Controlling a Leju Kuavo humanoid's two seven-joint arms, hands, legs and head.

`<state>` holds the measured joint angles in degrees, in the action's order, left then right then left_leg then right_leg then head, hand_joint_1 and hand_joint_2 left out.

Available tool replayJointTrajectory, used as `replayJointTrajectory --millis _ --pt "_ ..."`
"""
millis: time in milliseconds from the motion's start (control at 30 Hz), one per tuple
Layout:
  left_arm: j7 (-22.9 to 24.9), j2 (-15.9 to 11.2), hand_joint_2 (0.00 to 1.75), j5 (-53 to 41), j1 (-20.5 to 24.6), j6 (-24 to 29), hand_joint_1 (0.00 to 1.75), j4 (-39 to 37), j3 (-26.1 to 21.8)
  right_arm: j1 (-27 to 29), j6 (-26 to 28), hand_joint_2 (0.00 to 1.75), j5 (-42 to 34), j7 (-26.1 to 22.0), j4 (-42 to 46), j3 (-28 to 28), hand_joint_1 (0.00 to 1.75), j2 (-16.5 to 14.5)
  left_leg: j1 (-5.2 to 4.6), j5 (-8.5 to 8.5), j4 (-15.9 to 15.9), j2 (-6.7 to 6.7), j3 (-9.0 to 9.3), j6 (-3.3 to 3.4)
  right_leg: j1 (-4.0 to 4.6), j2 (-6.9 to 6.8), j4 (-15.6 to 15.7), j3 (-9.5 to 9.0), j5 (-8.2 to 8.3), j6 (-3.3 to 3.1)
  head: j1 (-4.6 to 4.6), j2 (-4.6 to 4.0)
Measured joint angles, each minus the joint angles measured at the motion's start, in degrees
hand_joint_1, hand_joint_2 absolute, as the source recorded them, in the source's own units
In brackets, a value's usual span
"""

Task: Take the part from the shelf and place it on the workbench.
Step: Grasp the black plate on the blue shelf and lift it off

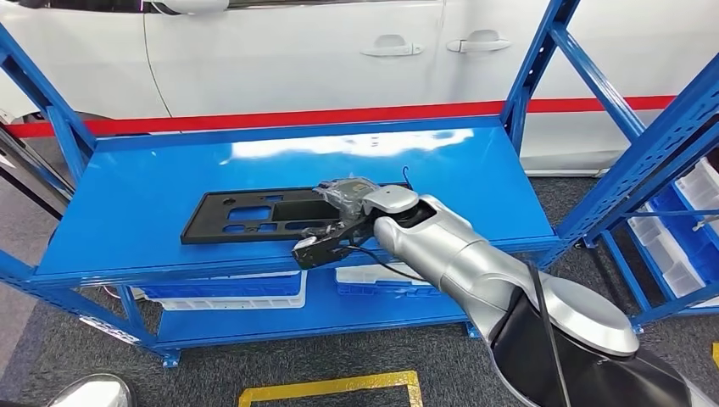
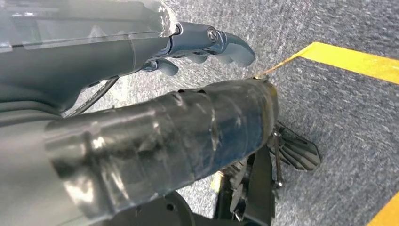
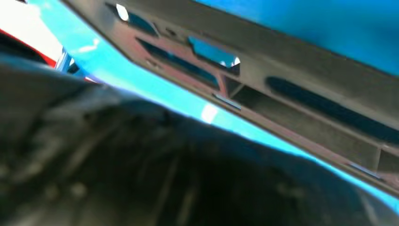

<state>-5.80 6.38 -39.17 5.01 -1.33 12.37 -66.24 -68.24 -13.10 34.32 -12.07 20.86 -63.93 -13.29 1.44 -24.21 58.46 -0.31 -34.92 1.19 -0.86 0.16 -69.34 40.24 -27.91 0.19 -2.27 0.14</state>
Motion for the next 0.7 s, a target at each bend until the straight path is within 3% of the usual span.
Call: replayJointTrajectory --millis 67,100,233,300,367,400,433,467,567,633,700 --pt "0.0 0.0 0.00 0.0 0.0 0.0 0.00 0.0 0.0 0.0 0.0 0.00 0.0 -0.1 0.0 0.0 0.00 0.0 -0.11 -0.39 0.3 0.00 0.11 -0.50 0.10 -0.08 6.9 -3.19 2.71 -0.26 -0.02 0.00" --pt "0.0 0.0 0.00 0.0 0.0 0.0 0.00 0.0 -0.1 0.1 -0.1 0.00 0.0 -0.2 0.0 0.0 0.00 0.0 -0.19 -0.46 0.3 0.00 0.10 -0.81 0.26 -0.08 8.6 -4.01 3.02 -0.41 -0.03 0.00" --pt "0.1 0.0 0.00 -0.1 0.1 0.1 0.00 0.0 -0.2 0.3 -0.2 0.00 0.1 -0.4 0.0 0.0 0.00 0.1 -0.03 -0.96 0.6 0.06 0.00 -2.05 0.35 0.05 9.8 -4.63 3.11 -1.57 -0.05 0.00" --pt "0.3 0.1 0.00 -0.3 0.1 0.2 0.00 0.0 -0.3 0.4 -0.3 0.00 0.1 -0.5 0.0 0.1 0.00 0.1 0.08 -3.41 4.8 0.11 -1.82 -2.40 0.17 -0.01 10.2 -5.03 3.24 -2.24 -0.07 -0.01" --pt "0.4 0.2 0.00 -0.4 0.1 0.3 0.00 0.0 -0.3 0.8 -0.4 0.00 0.1 -0.5 0.0 0.2 0.00 0.1 0.09 -6.65 12.3 0.11 -5.47 -2.63 0.39 -0.07 10.3 -5.12 3.13 -2.57 -0.08 0.00" --pt "0.4 0.2 0.00 -0.4 0.0 0.3 0.00 0.0 -0.3 1.1 -0.4 0.00 0.1 -0.5 -0.1 0.2 0.00 0.1 0.08 -7.33 15.1 0.11 -6.96 -2.70 0.52 -0.08 10.2 -5.14 3.07 -2.65 -0.08 0.01" --pt "0.4 0.2 0.00 -0.4 0.0 0.3 0.00 0.0 -0.3 1.3 -0.4 0.00 0.1 -0.5 -0.1 0.2 0.00 0.1 0.08 -6.96 15.9 0.11 -7.52 -2.70 0.61 -0.06 10.2 -5.17 3.02 -2.71 -0.08 0.01" --pt "0.4 0.2 0.00 -0.4 0.0 0.3 0.00 0.0 -0.3 1.5 -0.4 0.00 0.1 -0.5 -0.1 0.2 0.00 0.1 0.07 -5.53 14.4 0.11 -6.97 -2.60 0.67 -0.01 10.1 -5.22 2.95 -2.72 -0.09 0.01" --pt "0.4 0.2 0.00 -0.5 -0.1 0.3 0.00 0.0 -0.4 1.5 -0.4 0.00 0.1 -0.7 -0.1 0.3 0.00 0.1 -0.11 -0.55 3.7 0.12 -1.96 -1.93 0.83 0.08 9.7 -5.31 2.55 -2.44 -0.08 0.00" --pt "0.4 0.2 0.00 -0.5 0.1 0.3 0.00 0.0 -0.4 1.6 -0.4 0.00 0.2 -0.8 -0.2 0.4 0.00 0.1 -0.41 -0.15 0.6 0.06 -0.49 -1.51 0.98 0.07 9.6 -5.20 2.41 -1.97 -0.07 0.00" --pt "0.4 0.2 0.00 -0.6 0.2 0.4 0.00 0.0 -0.4 1.8 -0.4 0.00 0.3 -1.0 -0.2 0.4 0.00 0.1 -0.38 -0.06 0.2 0.00 -0.30 -1.05 1.07 0.05 9.7 -5.22 2.39 -1.41 -0.06 0.00"
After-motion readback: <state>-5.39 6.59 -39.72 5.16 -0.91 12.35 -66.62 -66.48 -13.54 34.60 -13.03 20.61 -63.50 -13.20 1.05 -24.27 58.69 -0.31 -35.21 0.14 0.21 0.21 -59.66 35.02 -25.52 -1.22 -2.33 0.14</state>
